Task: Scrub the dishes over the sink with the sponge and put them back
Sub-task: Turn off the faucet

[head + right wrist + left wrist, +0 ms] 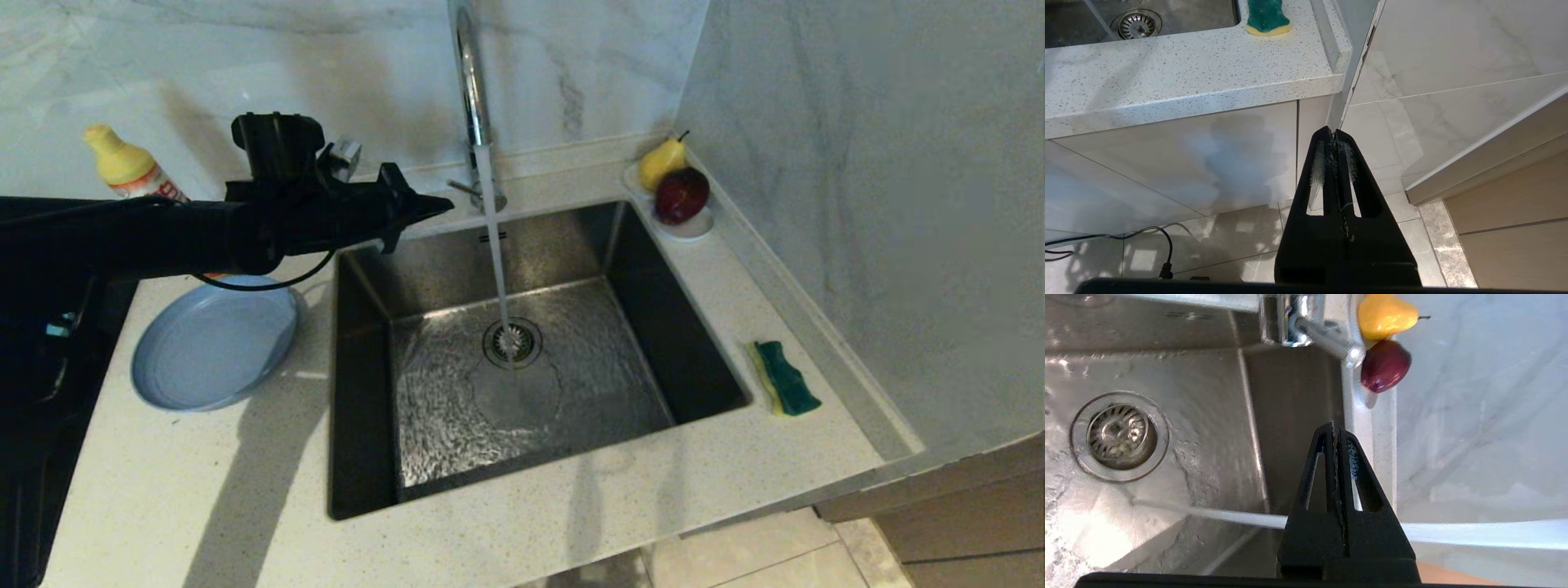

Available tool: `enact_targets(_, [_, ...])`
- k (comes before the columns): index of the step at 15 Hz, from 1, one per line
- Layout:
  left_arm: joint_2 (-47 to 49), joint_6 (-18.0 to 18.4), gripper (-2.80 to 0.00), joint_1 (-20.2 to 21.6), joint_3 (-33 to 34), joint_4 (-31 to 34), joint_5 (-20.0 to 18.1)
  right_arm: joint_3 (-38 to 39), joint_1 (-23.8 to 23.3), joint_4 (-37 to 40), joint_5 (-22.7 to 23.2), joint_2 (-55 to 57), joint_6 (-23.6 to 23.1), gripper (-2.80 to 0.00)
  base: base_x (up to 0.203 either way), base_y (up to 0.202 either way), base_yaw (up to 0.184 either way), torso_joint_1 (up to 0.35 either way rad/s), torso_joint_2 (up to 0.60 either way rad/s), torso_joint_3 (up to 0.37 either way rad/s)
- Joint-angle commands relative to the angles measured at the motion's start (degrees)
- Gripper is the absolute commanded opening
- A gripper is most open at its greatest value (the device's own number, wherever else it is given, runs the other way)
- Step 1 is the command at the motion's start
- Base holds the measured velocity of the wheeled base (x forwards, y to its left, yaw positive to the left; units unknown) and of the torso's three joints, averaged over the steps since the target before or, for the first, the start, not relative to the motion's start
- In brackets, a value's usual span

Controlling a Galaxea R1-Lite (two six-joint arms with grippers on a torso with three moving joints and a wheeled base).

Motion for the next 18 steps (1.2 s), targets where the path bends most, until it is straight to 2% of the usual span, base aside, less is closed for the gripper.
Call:
enact_targets(1, [1.15,-0.76,-2.80,0.01,-0.35,-3.40,-0.19,-0.05,0.02,0.00,0.00,0.01,-0.02,-2.80,0.000,0.000,0.000,0.000,0.00,0.000])
enact_targets(13, [4.29,-2.27,-2.80,-0.09,-0.35,-13.96,1.50,-0.03,0.02,0.00,0.00,0.01,-0.02,-2.80,0.000,0.000,0.000,0.000,0.00,0.000])
enact_targets(18, [5.78,-2.96,-2.80,-0.26,-0.26,-19.77,3.91,-0.05,0.02,0.00,0.00,0.01,-0.02,-2.80,0.000,0.000,0.000,0.000,0.00,0.000])
